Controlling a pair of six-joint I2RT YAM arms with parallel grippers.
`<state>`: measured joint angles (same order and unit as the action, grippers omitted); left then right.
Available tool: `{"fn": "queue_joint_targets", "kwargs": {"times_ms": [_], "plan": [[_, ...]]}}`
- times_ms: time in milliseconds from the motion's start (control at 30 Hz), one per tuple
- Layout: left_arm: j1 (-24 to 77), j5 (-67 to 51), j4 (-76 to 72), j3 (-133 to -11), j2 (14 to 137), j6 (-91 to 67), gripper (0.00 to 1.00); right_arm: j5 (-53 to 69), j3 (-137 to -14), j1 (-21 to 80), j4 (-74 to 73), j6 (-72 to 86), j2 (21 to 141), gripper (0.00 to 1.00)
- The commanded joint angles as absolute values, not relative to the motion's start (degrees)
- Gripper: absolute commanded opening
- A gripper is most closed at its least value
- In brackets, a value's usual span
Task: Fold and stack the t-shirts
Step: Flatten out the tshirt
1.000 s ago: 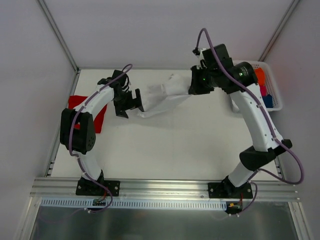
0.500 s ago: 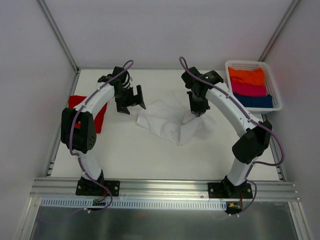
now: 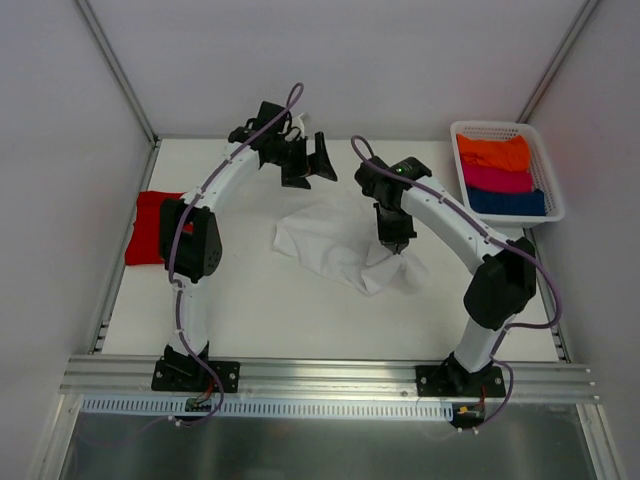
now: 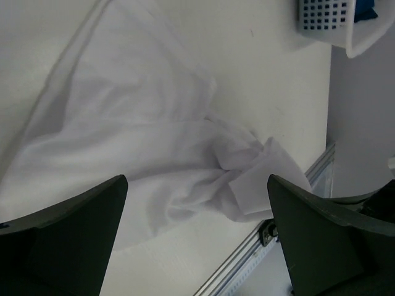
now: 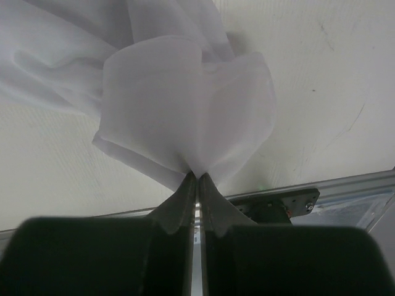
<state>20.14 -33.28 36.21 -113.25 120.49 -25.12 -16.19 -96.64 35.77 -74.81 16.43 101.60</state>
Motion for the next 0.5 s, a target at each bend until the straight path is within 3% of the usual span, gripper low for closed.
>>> {"fn": "queue_joint_targets", "kwargs": {"times_ms": [0, 400, 467], "plan": [[22.67, -40.78, 35.6, -113.57, 124.27, -27.41, 0.99, -16.43, -93.88, 36.56, -93.25, 22.14, 95.73, 0.06], [24.17, -34.36, 35.6, -109.16, 124.01, -22.41, 0.99, -11.07, -74.98, 37.53, -94.83, 30.85, 83.15, 0.15], [24.17, -34.1, 35.6, -108.37, 123.66, -22.06, 0.99, -9.23, -73.83, 37.88, -94.92, 30.59, 82.27, 0.21]]}}
